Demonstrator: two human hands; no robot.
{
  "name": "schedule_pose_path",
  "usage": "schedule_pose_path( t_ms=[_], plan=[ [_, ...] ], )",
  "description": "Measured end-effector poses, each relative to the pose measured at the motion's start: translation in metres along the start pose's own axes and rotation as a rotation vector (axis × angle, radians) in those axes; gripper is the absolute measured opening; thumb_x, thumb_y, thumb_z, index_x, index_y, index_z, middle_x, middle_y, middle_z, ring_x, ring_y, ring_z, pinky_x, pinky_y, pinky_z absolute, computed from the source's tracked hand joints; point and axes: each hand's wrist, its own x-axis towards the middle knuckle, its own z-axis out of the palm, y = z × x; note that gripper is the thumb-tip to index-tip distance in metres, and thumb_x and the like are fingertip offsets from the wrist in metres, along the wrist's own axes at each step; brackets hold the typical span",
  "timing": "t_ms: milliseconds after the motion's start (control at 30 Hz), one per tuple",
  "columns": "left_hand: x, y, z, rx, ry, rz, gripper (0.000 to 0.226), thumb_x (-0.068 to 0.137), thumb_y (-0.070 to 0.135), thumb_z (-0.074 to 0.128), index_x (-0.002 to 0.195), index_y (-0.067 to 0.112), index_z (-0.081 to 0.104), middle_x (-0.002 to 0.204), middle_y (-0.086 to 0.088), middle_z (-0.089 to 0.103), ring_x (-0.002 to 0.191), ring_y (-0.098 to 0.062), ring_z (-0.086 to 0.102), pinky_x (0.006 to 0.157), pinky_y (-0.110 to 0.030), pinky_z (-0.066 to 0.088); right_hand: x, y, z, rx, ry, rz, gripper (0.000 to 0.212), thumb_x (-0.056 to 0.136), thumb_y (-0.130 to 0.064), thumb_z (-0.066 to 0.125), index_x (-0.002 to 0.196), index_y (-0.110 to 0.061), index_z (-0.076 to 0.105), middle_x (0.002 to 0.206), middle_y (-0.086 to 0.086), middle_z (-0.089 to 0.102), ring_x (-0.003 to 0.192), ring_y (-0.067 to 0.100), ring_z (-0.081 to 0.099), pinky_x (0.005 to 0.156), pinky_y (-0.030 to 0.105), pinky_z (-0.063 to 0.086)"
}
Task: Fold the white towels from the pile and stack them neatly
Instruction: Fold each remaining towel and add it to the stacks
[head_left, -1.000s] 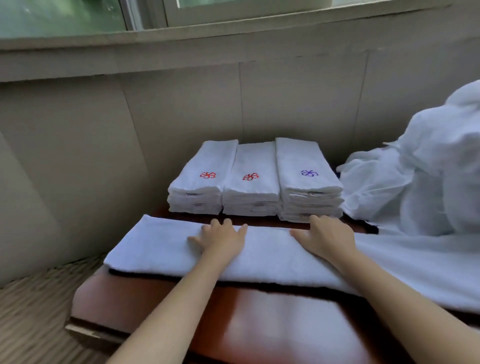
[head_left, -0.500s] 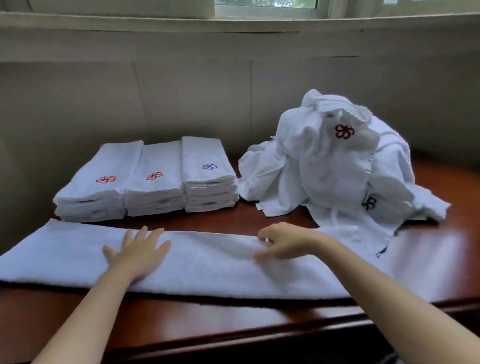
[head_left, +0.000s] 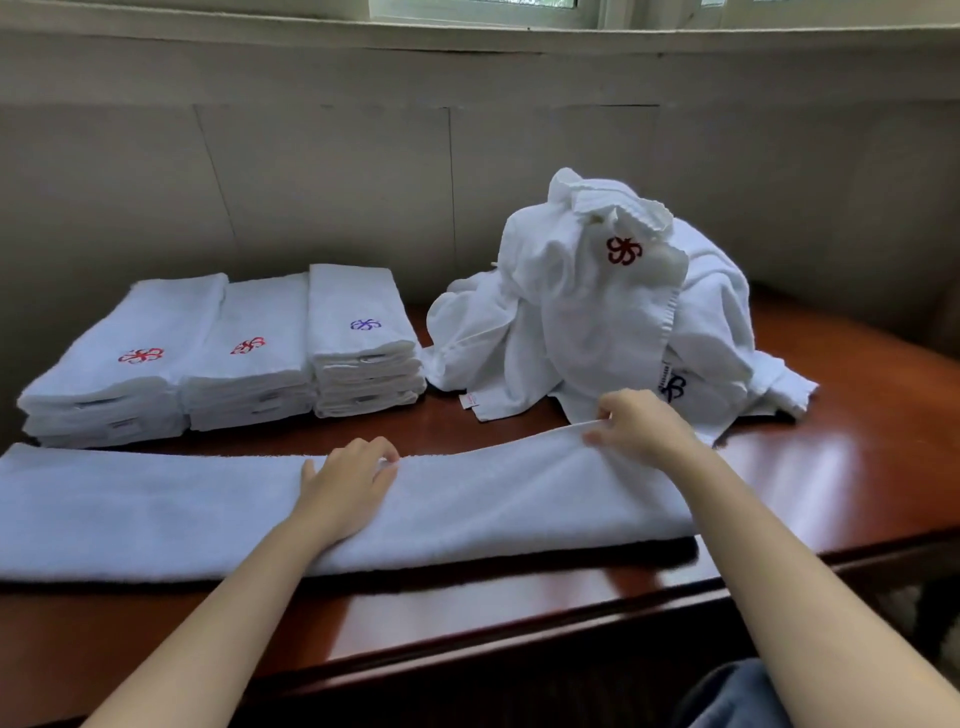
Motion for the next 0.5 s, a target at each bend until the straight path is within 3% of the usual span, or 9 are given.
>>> schedule_pose_path(
  t_ms=[133, 367, 433, 500],
  plan=[
    [0.008, 0.0, -0.002, 0.057, 0.032, -0.041, 0.011, 0.1, 0.035, 0.039, 0.099, 0.03, 0.049, 0.106, 0.007, 0.049, 0.108, -0.019, 0.047, 0.1, -0.049, 0.03, 0.002, 0.004, 0.024, -0.133, -0.023, -0.009, 0.026, 0.096, -0.036, 0.051, 0.1, -0.012, 0.061, 0.113, 0.007, 0.059, 0.106, 0.027, 0.054, 0.074, 0.031, 0.038],
    [0.013, 0.005, 0.001, 0.187, 0.104, -0.112, 0.013, 0.102, 0.033, 0.036, 0.091, 0.028, 0.042, 0.094, 0.009, 0.048, 0.103, -0.018, 0.045, 0.104, -0.06, 0.026, 0.01, 0.001, 0.021, -0.208, -0.165, 0.118, 0.029, 0.096, -0.036, 0.052, 0.104, -0.009, 0.059, 0.11, 0.01, 0.06, 0.097, 0.029, 0.057, 0.074, 0.032, 0.044],
    [0.017, 0.006, 0.003, 0.185, 0.147, -0.089, 0.012, 0.101, 0.032, 0.038, 0.091, 0.027, 0.042, 0.092, 0.009, 0.05, 0.1, -0.017, 0.045, 0.107, -0.059, 0.022, 0.007, -0.004, 0.02, -0.259, -0.13, 0.152, 0.023, 0.096, -0.031, 0.054, 0.101, -0.009, 0.058, 0.11, 0.01, 0.061, 0.1, 0.03, 0.057, 0.078, 0.032, 0.039],
    [0.021, 0.004, 0.005, 0.16, 0.185, -0.054, 0.012, 0.101, 0.03, 0.039, 0.091, 0.026, 0.045, 0.092, 0.009, 0.054, 0.098, -0.017, 0.044, 0.107, -0.054, 0.023, 0.003, -0.012, 0.021, -0.386, 0.028, 0.15, 0.013, 0.093, -0.021, 0.055, 0.103, -0.012, 0.055, 0.111, 0.008, 0.06, 0.105, 0.029, 0.054, 0.086, 0.035, 0.034]
  ],
)
